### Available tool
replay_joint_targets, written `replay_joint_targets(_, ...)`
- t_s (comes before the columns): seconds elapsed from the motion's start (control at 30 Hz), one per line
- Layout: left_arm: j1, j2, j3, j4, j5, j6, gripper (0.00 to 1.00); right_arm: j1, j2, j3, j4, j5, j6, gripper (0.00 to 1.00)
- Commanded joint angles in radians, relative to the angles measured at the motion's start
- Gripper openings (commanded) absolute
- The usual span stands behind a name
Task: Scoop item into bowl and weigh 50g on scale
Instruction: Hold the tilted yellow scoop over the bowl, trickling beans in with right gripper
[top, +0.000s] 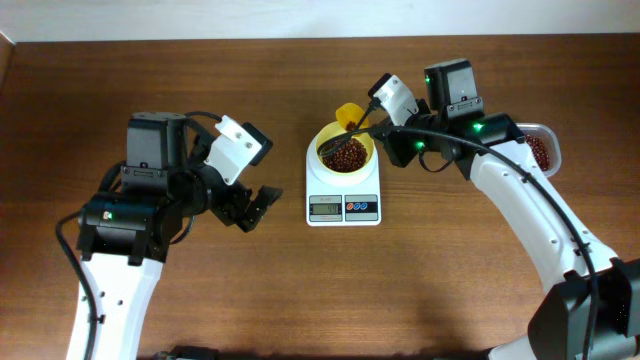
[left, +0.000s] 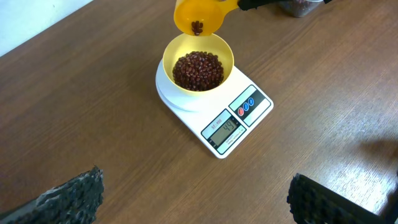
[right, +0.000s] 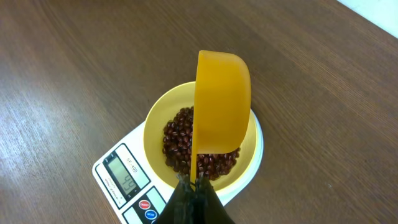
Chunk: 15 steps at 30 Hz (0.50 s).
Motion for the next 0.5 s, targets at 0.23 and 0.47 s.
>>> replay_joint_targets(0.23, 0.004, -0.004, 0.018, 0.001, -0.004, 0.013, 0.99, 0.008, 0.005, 0.002, -0.021, -0.101, 0.007, 0.04)
replay_joint_targets(0.47, 0.004, -0.004, 0.018, 0.001, -0.004, 0.013, 0.99, 0.005, 0.006, 0.002, -0.019, -0.175, 0.007, 0.04)
